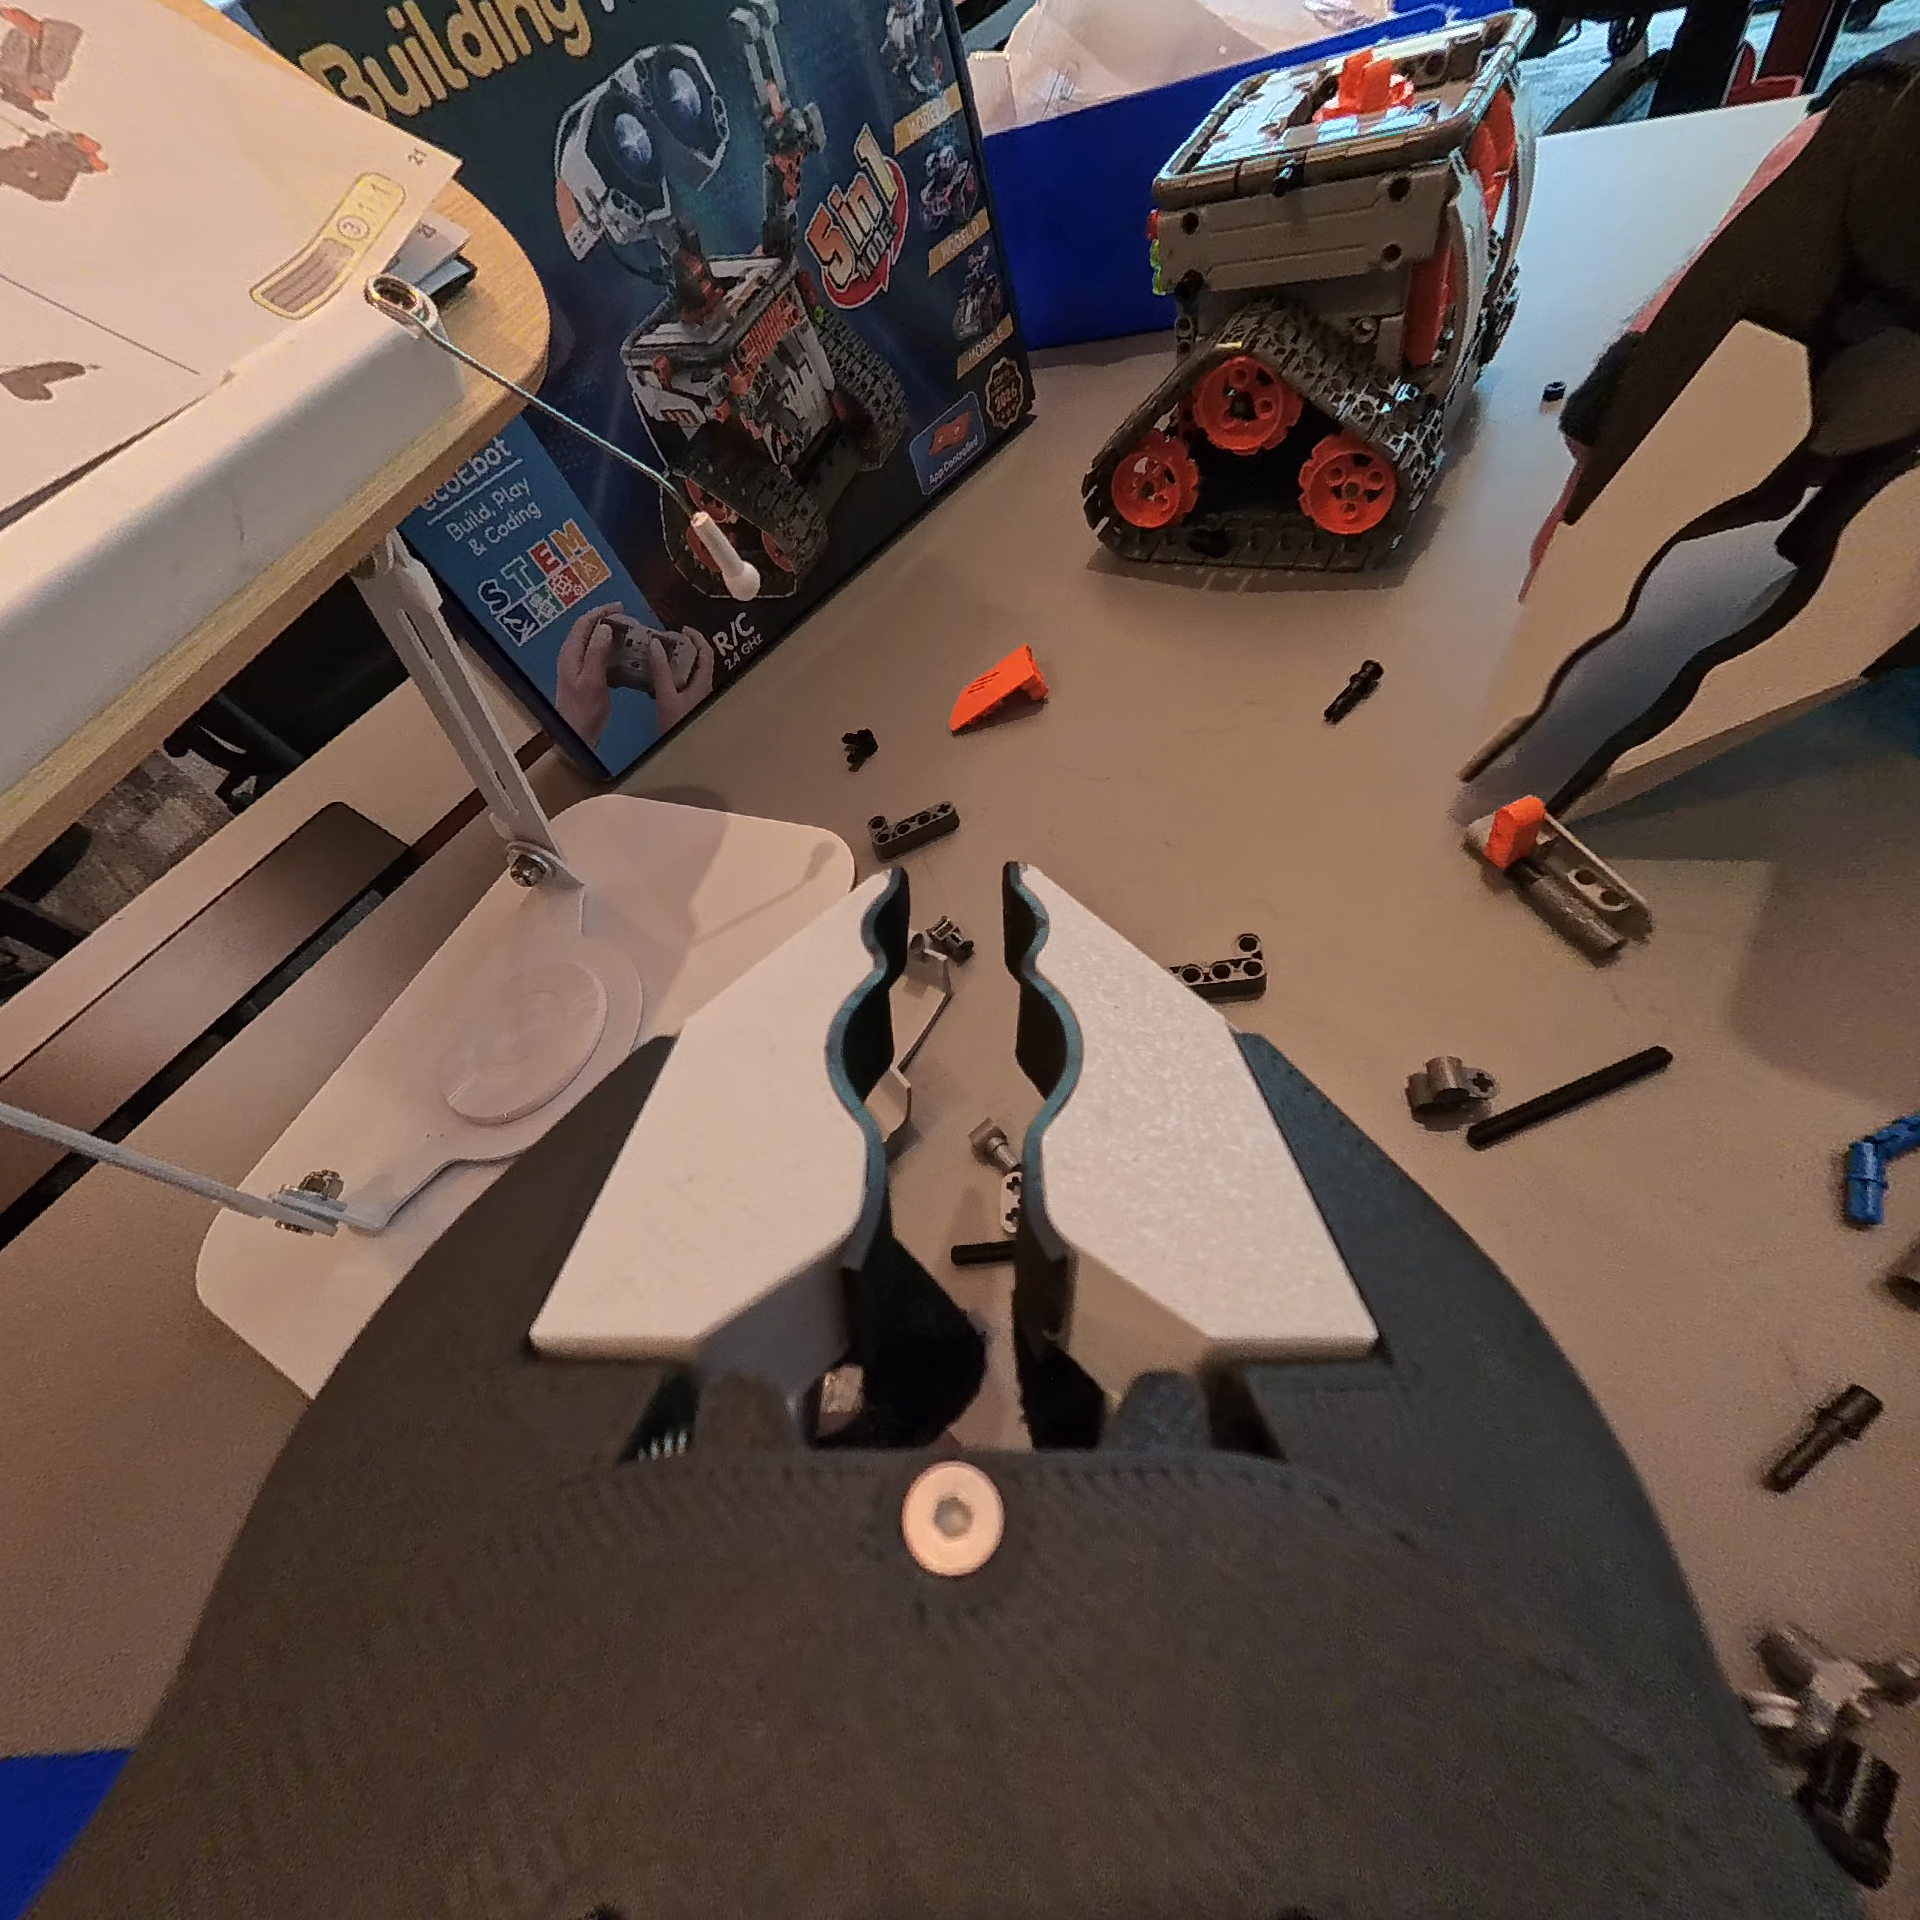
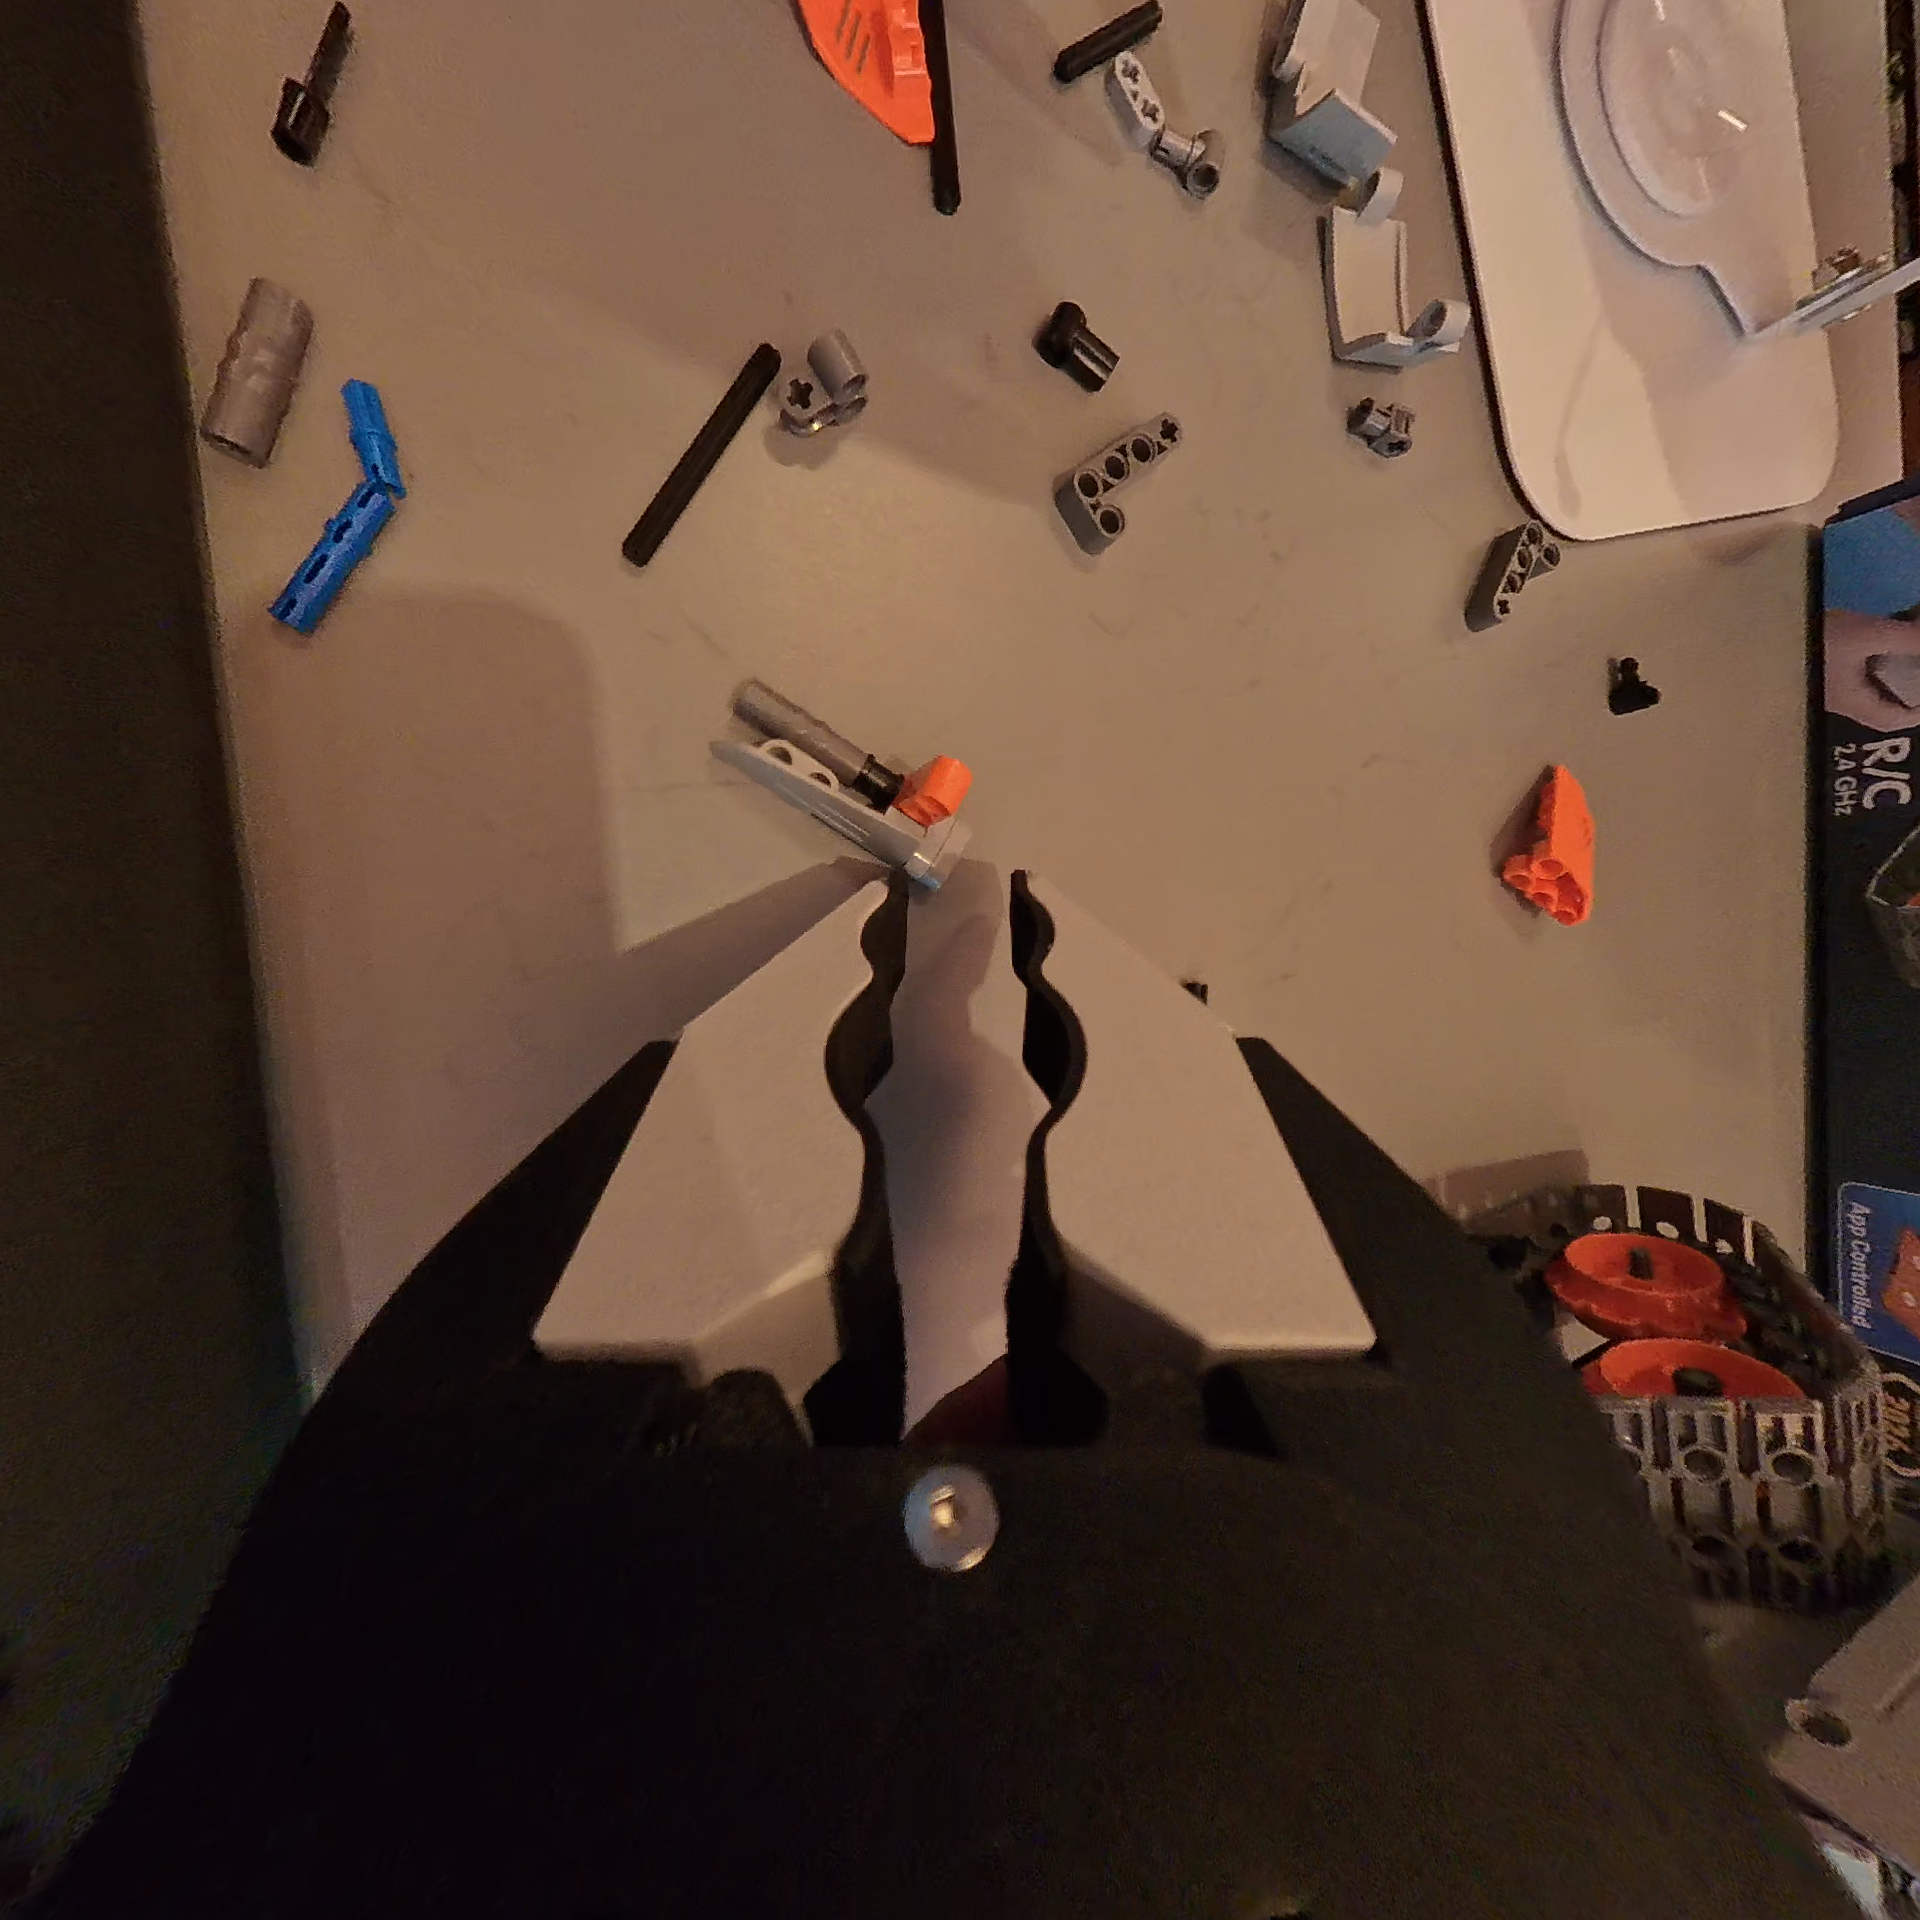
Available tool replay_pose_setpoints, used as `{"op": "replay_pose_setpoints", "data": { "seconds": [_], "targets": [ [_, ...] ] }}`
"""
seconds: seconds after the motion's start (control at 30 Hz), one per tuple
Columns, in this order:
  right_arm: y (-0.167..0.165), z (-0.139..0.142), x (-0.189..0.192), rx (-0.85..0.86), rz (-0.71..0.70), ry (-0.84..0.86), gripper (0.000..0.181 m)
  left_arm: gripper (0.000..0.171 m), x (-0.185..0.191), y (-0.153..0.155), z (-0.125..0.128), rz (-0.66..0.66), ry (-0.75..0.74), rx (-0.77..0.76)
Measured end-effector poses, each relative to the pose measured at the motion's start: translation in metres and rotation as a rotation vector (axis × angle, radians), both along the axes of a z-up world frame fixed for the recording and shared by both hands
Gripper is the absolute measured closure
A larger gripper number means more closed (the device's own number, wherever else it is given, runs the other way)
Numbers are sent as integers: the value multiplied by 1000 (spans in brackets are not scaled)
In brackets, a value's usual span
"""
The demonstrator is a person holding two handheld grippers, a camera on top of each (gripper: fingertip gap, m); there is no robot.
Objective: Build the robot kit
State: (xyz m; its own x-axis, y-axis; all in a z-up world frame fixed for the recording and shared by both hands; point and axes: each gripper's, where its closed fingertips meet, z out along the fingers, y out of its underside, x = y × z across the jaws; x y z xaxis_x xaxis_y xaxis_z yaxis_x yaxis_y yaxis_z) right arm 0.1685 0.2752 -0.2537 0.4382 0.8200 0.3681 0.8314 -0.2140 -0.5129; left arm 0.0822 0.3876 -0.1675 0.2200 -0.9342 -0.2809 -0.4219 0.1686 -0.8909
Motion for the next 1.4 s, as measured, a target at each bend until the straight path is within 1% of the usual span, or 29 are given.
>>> {"op": "replay_pose_setpoints", "data": {
  "seconds": [0.1,0.6,0.87,0.97,1.1,1.4],
  "targets": [
    [2,2,1,17,-8,-5,159,154,0,1,0,3,-1,-3],
    [9,27,7,119,-44,79,158,153,-3,2,3,15,-13,-3],
    [18,45,10,209,-74,116,158,151,-12,10,13,63,-38,28],
    [19,47,11,225,-80,117,157,151,-18,16,19,88,-59,33],
    [20,50,13,245,-89,120,158,151,-24,18,21,106,-55,44],
    [23,52,16,267,-98,121,159,152,-20,12,14,87,-17,59]
  ]
}}
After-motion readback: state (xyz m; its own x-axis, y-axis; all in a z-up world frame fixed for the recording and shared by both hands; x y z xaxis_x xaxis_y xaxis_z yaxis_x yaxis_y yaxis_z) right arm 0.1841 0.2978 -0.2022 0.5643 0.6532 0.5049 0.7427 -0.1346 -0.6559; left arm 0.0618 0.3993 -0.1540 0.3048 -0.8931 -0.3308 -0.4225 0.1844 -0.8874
